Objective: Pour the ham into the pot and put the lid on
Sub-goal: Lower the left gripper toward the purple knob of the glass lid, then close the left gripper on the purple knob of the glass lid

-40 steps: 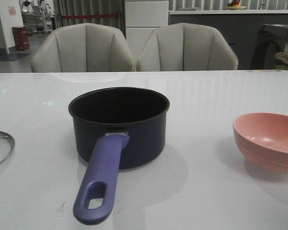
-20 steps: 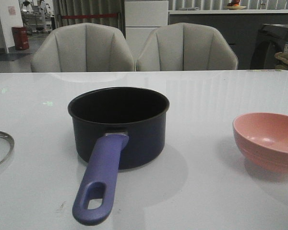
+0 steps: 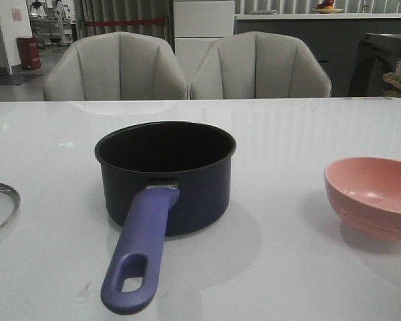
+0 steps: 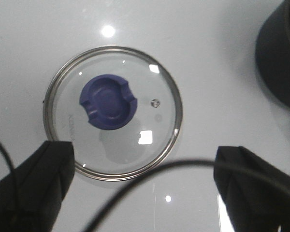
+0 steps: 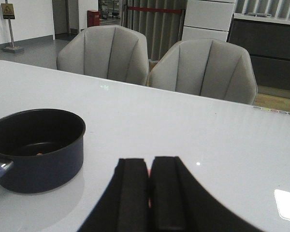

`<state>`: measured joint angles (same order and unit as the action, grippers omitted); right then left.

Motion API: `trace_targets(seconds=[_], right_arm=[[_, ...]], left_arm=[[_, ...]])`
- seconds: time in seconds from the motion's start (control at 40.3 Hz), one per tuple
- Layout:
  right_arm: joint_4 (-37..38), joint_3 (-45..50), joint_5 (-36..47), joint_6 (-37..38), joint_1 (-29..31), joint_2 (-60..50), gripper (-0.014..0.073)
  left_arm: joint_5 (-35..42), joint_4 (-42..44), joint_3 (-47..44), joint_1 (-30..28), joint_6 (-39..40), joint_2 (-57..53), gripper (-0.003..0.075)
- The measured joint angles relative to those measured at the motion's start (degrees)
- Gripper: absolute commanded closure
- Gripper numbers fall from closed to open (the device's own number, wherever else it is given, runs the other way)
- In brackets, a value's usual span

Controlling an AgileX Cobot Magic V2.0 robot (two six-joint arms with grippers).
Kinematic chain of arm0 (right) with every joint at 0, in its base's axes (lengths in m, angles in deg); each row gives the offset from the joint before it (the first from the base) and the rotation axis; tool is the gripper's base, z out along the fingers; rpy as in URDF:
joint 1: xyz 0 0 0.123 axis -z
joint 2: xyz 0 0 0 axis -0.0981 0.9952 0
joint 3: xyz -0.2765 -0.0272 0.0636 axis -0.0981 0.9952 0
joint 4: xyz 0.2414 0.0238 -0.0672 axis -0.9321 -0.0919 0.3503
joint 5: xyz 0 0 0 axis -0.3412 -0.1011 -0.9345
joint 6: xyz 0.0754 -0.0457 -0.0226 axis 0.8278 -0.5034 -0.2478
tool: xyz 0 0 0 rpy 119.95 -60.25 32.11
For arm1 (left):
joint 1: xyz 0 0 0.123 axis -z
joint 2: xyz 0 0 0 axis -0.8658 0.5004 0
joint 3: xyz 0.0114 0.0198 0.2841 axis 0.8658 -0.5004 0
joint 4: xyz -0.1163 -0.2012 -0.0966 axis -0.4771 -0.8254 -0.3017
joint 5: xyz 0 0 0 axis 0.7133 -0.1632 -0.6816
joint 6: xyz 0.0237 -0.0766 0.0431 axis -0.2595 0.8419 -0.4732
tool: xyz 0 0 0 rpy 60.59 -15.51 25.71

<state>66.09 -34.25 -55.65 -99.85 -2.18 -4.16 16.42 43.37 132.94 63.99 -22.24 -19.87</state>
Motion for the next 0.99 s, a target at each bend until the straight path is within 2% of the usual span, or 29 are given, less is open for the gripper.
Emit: trace_targets(seconds=[0.198, 0.471, 0.794, 0.992], right_arm=[[0.00, 0.00, 0.00, 0.00, 0.00, 0.00, 0.0449], [0.00, 0.00, 0.00, 0.00, 0.00, 0.00, 0.0449], [0.00, 0.00, 0.00, 0.00, 0.00, 0.00, 0.0449], [0.00, 0.00, 0.00, 0.00, 0.00, 0.00, 0.0449]], left_arm=[[0.00, -1.02, 0.39, -4.38, -1.95, 6.53, 0.0106], [-0.75, -2.19, 6.48, -4.48, -2.95, 15.66, 0.0106], [-7.72, -2.32, 17.49, -4.48, -2.95, 28.35, 0.0106], [-8.40, -2.32, 19.19, -4.48, -2.95, 32.68, 0.0106]])
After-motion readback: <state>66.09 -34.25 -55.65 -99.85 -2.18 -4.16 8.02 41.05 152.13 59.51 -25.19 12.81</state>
